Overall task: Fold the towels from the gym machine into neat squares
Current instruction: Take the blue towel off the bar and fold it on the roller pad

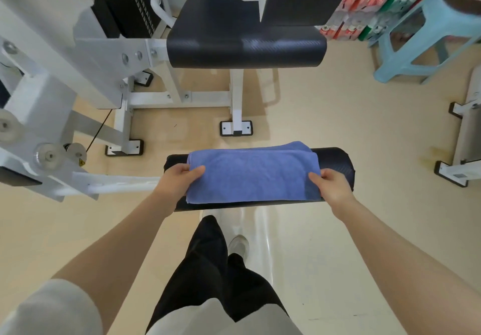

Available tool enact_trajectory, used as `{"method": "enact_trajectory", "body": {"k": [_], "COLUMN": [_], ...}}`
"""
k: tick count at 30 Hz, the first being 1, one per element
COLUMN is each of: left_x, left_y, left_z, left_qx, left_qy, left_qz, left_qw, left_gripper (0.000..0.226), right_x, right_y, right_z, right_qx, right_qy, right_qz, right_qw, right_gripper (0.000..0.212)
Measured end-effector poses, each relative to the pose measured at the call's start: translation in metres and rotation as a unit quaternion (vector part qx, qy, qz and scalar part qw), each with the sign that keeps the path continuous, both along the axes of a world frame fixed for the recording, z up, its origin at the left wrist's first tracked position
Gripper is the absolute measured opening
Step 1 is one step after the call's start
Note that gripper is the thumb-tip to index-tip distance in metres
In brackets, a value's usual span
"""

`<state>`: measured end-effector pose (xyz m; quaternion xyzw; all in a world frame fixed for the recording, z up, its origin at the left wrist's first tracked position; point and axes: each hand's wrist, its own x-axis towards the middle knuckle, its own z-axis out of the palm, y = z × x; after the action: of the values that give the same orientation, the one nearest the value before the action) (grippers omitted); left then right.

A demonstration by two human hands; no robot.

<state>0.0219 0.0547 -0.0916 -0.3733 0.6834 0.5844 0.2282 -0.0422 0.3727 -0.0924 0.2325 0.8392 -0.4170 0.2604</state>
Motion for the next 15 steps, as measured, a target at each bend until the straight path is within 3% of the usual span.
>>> {"method": "enact_trajectory", "body": {"k": [3, 6, 8, 15], "left_x": [0.004, 0.017, 0.031, 0.048], "left_y": [0.007, 0.009, 0.011, 0.023], "left_z": [-0.001, 0.001, -0.001, -0.005], "left_qx": [-0.010, 0.058, 0.052, 0.040], "left_qy": [-0.001, 0.012, 0.010, 0.009], "left_qz": [-0.033, -0.033, -0.085, -0.058], "left_qw": [0.999, 0.998, 0.995, 0.997], "left_gripper": [0.026, 0.034, 0.034, 0.032], "right_x": [0.004, 0.009, 0.015, 0.031], "right_y": [0.001, 0.008, 0.013, 0.021], "right_z": [-0.003, -0.002, -0.003, -0.012], "right_qx": [-0.008, 0.064, 0.096, 0.091], "right_qy": [0.017, 0.049, 0.042, -0.001], "right_qz": [0.044, 0.122, 0.152, 0.145], "right_qw": [0.999, 0.989, 0.983, 0.985], "right_gripper": [0.020, 0.021, 0.019, 0.011]}}
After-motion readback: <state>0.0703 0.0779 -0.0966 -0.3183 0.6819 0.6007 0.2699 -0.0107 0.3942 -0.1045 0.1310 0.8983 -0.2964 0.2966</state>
